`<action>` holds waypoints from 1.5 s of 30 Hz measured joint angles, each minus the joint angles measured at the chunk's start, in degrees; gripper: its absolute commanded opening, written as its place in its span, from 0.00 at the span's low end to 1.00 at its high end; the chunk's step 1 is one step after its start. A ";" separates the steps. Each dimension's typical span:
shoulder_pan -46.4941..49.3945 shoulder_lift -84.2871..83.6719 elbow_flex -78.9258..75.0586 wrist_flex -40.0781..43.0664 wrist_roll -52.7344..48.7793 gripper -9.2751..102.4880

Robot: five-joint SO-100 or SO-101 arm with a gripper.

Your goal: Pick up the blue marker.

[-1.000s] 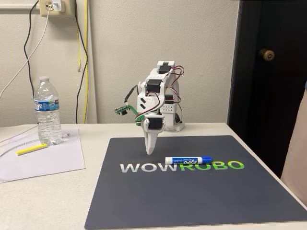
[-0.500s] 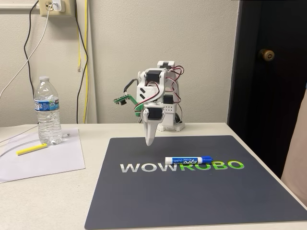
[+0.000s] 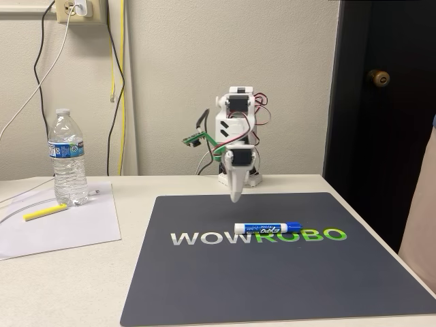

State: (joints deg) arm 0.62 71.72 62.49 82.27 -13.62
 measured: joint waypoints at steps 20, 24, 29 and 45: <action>-2.99 0.00 -8.26 8.88 6.94 0.14; -4.13 0.00 -8.26 10.72 7.91 0.34; -4.66 0.00 -8.26 11.78 8.96 0.60; -5.89 -7.03 -8.53 13.01 11.43 0.77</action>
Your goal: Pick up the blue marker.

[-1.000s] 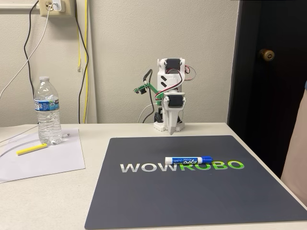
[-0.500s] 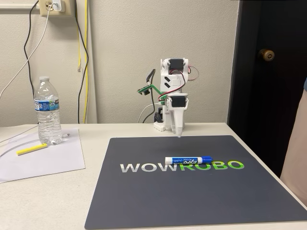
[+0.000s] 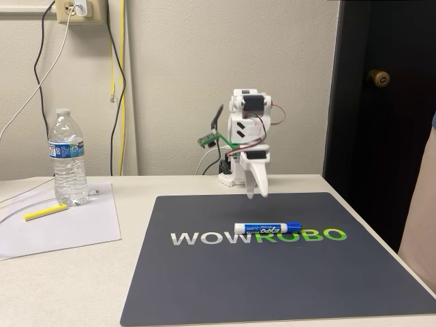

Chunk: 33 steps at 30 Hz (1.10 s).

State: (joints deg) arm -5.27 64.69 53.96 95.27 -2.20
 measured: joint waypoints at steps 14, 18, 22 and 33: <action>-1.58 -10.20 0.00 -4.04 3.69 0.77; -1.67 -12.66 -0.09 -5.19 4.04 0.77; -1.93 -14.50 -0.26 -5.98 4.66 0.73; -2.20 -15.21 -0.62 -6.50 6.15 0.54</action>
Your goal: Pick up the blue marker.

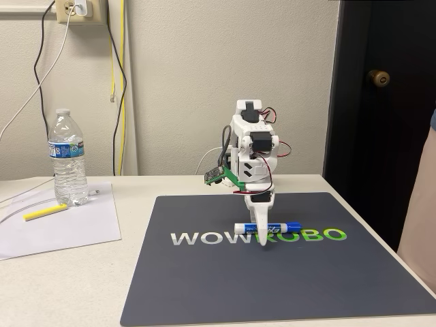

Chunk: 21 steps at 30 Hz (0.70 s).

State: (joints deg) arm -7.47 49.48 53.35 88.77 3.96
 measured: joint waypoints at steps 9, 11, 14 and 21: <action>-0.97 -0.26 -1.05 -1.93 0.35 0.39; -1.05 -0.26 -1.05 -2.55 0.35 0.35; -1.14 -0.26 -1.14 -2.99 0.35 0.32; -1.14 -0.35 -1.85 -3.08 0.26 0.27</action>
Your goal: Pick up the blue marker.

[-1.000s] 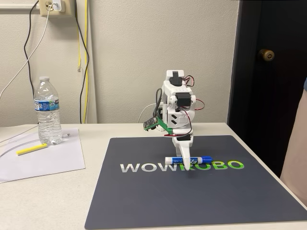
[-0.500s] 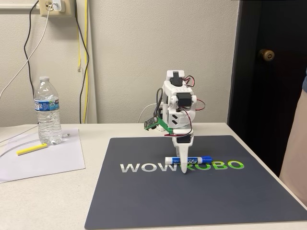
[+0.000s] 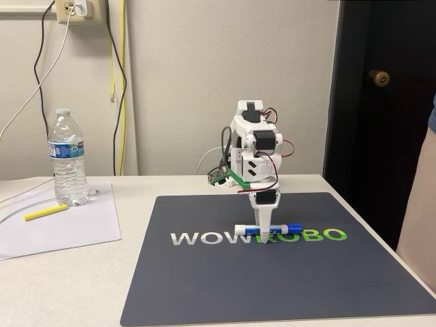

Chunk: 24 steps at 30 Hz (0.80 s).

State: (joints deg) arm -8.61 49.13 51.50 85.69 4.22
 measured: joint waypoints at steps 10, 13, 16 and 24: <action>-0.26 0.00 0.00 -0.62 0.00 0.19; -0.35 0.00 0.00 -0.62 0.00 0.17; -0.35 0.00 0.00 -0.79 -0.26 0.12; -0.44 -0.09 0.00 -1.14 0.62 0.11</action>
State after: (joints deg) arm -9.05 49.04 51.50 84.55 4.83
